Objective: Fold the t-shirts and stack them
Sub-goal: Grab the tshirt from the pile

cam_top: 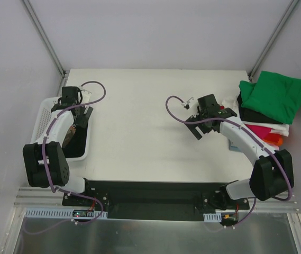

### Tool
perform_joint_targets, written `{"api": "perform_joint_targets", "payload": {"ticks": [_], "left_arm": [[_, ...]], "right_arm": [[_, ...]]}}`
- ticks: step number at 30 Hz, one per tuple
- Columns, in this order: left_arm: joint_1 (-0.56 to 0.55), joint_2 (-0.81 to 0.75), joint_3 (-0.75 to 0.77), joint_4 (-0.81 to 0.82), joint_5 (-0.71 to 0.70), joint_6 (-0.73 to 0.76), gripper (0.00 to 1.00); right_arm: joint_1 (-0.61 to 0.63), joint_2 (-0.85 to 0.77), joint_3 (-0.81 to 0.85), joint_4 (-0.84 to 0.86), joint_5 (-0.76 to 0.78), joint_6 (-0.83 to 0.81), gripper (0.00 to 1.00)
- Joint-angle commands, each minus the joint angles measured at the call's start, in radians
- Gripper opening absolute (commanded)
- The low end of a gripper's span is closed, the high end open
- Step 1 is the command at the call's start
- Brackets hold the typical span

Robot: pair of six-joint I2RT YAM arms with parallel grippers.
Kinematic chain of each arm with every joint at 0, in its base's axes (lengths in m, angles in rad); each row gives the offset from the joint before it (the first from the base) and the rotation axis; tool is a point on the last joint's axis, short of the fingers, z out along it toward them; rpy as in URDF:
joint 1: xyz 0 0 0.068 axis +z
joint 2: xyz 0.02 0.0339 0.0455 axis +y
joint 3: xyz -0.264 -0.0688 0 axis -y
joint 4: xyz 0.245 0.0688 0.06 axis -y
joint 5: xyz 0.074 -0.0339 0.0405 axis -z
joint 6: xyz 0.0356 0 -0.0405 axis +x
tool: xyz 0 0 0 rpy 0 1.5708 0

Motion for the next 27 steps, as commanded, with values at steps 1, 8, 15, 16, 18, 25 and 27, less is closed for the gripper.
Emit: {"api": "perform_joint_targets", "payload": {"ticks": [1, 8, 15, 16, 18, 25, 27], "left_arm": [[-0.005, 0.059, -0.001, -0.057, 0.085, 0.005, 0.80], [-0.005, 0.159, 0.042, -0.070, 0.121, -0.007, 0.54], [0.000, 0.224, 0.079, -0.066, 0.121, -0.017, 0.19], [0.001, 0.227, 0.085, -0.066, 0.127, -0.017, 0.16], [0.009, 0.239, 0.112, -0.060, 0.130, -0.017, 0.11], [0.034, 0.313, 0.279, -0.030, 0.119, -0.015, 0.00], [0.034, 0.317, 0.339, -0.031, 0.121, -0.018, 0.00]], "right_arm": [[0.011, -0.016, 0.045, -0.026, 0.009, -0.006, 0.97], [0.009, -0.012, 0.048, -0.037, -0.005, -0.009, 0.96], [0.011, 0.002, 0.056, -0.051, -0.026, -0.006, 0.97], [0.011, 0.005, 0.058, -0.052, -0.026, -0.006, 0.96], [0.011, 0.008, 0.058, -0.054, -0.026, -0.006, 0.97], [0.015, 0.025, 0.062, -0.060, -0.028, -0.009, 0.96], [0.017, 0.034, 0.061, -0.063, -0.025, -0.011, 0.97]]}}
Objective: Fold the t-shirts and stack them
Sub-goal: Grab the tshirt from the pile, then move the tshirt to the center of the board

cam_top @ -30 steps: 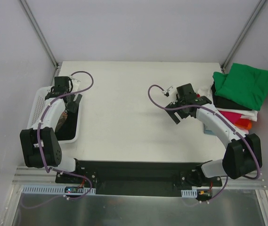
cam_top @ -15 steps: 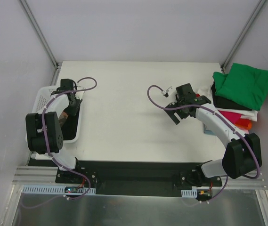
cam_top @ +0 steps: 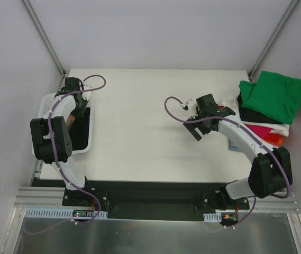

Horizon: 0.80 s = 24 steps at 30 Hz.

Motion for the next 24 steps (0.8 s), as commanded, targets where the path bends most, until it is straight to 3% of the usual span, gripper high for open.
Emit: {"api": "perform_joint_targets", "payload": {"ticks": [1, 5, 11, 14, 24], "left_arm": [[0.012, 0.002, 0.138, 0.032, 0.020, -0.006, 0.00], [0.000, -0.081, 0.181, 0.020, 0.047, -0.011, 0.00], [-0.036, -0.393, 0.179, 0.020, 0.188, -0.002, 0.00], [-0.052, -0.470, 0.253, 0.020, 0.231, -0.015, 0.00], [-0.054, -0.435, 0.650, 0.052, 0.252, -0.167, 0.00]], "right_arm": [[0.007, 0.015, 0.045, -0.020, -0.009, -0.009, 0.96], [0.012, 0.035, 0.047, -0.023, -0.006, -0.012, 0.96], [0.048, 0.071, 0.053, -0.018, 0.023, -0.015, 0.97], [0.070, 0.078, 0.054, -0.006, 0.057, -0.006, 0.96], [0.078, 0.002, 0.019, 0.081, 0.176, 0.026, 0.96]]}}
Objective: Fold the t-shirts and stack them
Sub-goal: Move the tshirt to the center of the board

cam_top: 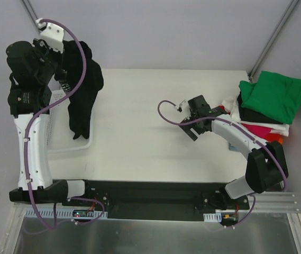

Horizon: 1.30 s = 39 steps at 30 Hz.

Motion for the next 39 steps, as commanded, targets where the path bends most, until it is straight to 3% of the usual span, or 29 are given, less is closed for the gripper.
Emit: {"api": "perform_joint_targets", "payload": {"ticks": [1, 6, 7, 9, 20, 31, 39], "left_arm": [[-0.002, 0.058, 0.145, 0.048, 0.025, -0.100, 0.00], [-0.063, 0.156, 0.375, 0.046, -0.031, -0.069, 0.00], [-0.131, 0.166, 0.397, 0.051, -0.048, -0.051, 0.00], [-0.163, 0.193, 0.457, 0.057, -0.045, -0.034, 0.00], [-0.200, 0.239, 0.625, 0.181, 0.142, -0.264, 0.00], [-0.255, 0.250, 0.543, 0.204, 0.438, -0.491, 0.00], [-0.327, 0.287, 0.569, 0.232, 0.478, -0.539, 0.00]], "right_arm": [[-0.003, -0.072, 0.005, 0.060, 0.097, 0.025, 0.96], [-0.032, -0.054, 0.020, 0.063, 0.169, 0.052, 0.96], [-0.047, -0.048, 0.025, 0.066, 0.178, 0.057, 0.97], [-0.060, -0.044, 0.026, 0.071, 0.198, 0.074, 0.96], [-0.106, -0.092, 0.003, 0.104, 0.207, 0.097, 0.96], [-0.120, -0.046, 0.022, 0.080, 0.183, 0.104, 0.97], [-0.123, -0.041, 0.022, 0.072, 0.169, 0.103, 0.96]]}}
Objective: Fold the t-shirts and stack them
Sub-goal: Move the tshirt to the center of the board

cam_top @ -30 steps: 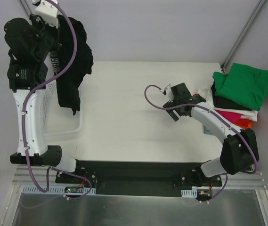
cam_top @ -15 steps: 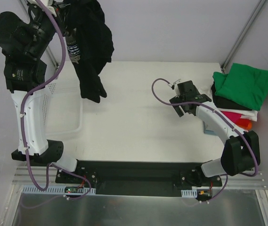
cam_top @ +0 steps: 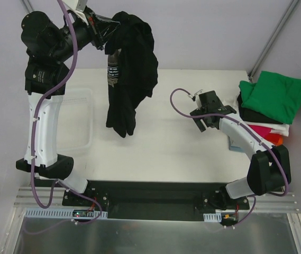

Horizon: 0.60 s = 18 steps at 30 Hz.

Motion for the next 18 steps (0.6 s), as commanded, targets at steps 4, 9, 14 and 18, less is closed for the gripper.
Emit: {"api": "perform_joint_targets", "payload": {"ticks": [4, 9, 14, 18], "left_arm": [[-0.025, 0.051, 0.126, 0.136, 0.052, -0.082, 0.00], [-0.044, 0.095, 0.172, 0.156, 0.064, -0.099, 0.00], [-0.057, 0.104, 0.163, 0.156, 0.084, -0.107, 0.00], [-0.071, 0.086, 0.106, 0.155, 0.114, -0.099, 0.00]], "right_arm": [[-0.006, 0.007, 0.023, -0.021, -0.018, 0.014, 0.97], [-0.012, 0.002, 0.020, -0.019, -0.023, 0.016, 0.97], [-0.024, -0.004, 0.017, -0.019, -0.028, 0.016, 0.96], [-0.026, 0.013, 0.018, -0.025, -0.034, 0.016, 0.96]]}}
